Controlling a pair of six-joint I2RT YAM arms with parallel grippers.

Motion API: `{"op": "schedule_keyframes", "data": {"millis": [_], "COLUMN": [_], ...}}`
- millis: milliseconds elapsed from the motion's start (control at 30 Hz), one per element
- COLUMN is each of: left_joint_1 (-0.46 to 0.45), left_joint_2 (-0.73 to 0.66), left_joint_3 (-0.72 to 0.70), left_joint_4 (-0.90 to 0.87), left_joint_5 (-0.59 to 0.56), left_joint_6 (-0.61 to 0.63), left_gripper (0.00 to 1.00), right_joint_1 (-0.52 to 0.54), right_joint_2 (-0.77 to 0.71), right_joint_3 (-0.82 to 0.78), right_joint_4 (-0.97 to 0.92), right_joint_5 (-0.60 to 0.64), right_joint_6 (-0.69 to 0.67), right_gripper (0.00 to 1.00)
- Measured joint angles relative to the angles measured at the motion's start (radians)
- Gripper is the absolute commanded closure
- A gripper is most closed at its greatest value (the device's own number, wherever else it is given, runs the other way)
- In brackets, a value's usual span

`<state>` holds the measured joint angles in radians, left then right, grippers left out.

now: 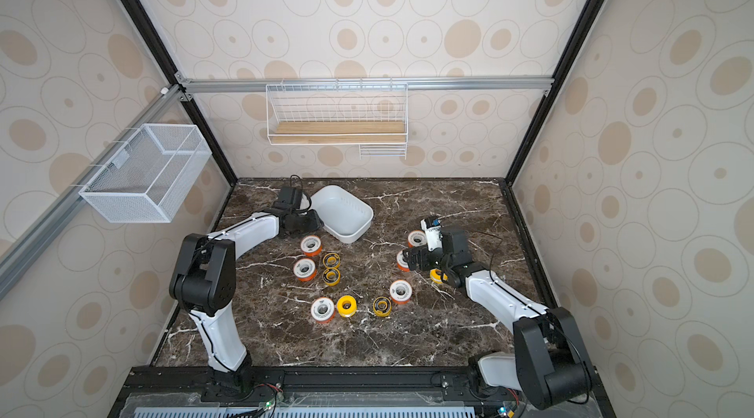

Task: Put the sealing tape into the storage box
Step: Move the storage box to the center of the board.

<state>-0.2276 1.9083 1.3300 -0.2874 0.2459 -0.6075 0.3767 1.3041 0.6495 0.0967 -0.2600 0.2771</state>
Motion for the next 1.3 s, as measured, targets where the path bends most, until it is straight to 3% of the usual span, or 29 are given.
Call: {"op": "schedule_keyframes", "data": {"millis": [400,733,1300], "left_joint_1": [-0.021,-0.033,-0.114], "left_joint_2": [0.030,0.084,0.121], "left_joint_3": [0.057,0.109,0.191], "left_joint_4": [-0.026,-0.044,-0.138], "left_joint_5": [0.000,0.029,0.066], "left_joint_6": [0.003,0.013,0.089], "left_gripper": [0.57,0.75,0.85], "right_joint_1": [0.000,0.000,0.000], "right_joint_2": [0.045,0.045,0.045], "right_joint_3": [0.007,0.008,0.008], "right_joint_4": [-0.008,-0.008,-0.024], "right_joint_5": [-0.001,0.000,0.004], "right_joint_6": [-0.002,-0.004,-0.005], "right_gripper": [0.00,0.00,0.00]}}
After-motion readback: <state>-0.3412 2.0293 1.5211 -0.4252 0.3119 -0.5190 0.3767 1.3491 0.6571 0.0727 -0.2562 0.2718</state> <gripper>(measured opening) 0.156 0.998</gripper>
